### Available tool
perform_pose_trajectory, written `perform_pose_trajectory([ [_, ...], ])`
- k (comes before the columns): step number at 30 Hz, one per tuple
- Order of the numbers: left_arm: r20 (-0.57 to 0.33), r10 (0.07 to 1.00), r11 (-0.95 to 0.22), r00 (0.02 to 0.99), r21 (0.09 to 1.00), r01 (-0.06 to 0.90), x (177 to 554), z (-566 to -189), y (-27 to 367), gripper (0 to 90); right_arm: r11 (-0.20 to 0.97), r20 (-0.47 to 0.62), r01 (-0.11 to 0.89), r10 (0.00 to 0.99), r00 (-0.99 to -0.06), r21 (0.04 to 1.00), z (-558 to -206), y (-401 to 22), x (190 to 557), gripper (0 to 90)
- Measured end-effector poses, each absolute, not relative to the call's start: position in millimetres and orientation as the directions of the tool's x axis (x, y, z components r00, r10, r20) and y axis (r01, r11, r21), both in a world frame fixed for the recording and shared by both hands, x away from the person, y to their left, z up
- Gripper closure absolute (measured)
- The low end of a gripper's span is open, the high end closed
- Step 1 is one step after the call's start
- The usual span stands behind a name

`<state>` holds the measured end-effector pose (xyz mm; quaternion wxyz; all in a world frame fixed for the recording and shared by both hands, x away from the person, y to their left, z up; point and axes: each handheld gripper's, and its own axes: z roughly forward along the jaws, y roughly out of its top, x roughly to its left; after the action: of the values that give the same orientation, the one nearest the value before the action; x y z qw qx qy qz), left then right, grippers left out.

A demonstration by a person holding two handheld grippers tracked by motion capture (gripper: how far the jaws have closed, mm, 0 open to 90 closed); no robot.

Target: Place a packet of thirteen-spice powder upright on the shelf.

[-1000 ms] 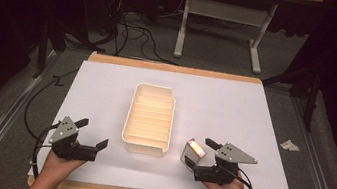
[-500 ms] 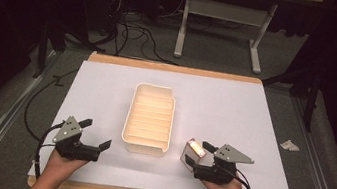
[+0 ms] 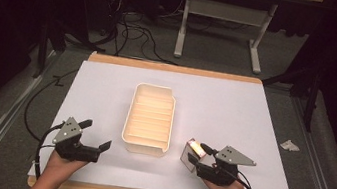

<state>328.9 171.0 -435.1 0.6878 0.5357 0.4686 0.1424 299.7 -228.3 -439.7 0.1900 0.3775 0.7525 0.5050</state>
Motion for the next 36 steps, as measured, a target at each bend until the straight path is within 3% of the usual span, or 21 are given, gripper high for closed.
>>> perform_pose_trajectory([
  [9,-0.485,0.705,0.376,0.517,0.874,0.308,326.7,-436.9,173.7,0.7,0.210,0.077,0.346,0.749,-0.658,0.915,-435.6,-228.5,299.4,66.8],
  [36,-0.486,0.701,0.370,0.522,0.874,0.316,323.8,-437.1,175.8,0.8,0.222,0.052,0.317,0.741,-0.669,0.922,-425.7,-239.3,301.8,68.4],
])
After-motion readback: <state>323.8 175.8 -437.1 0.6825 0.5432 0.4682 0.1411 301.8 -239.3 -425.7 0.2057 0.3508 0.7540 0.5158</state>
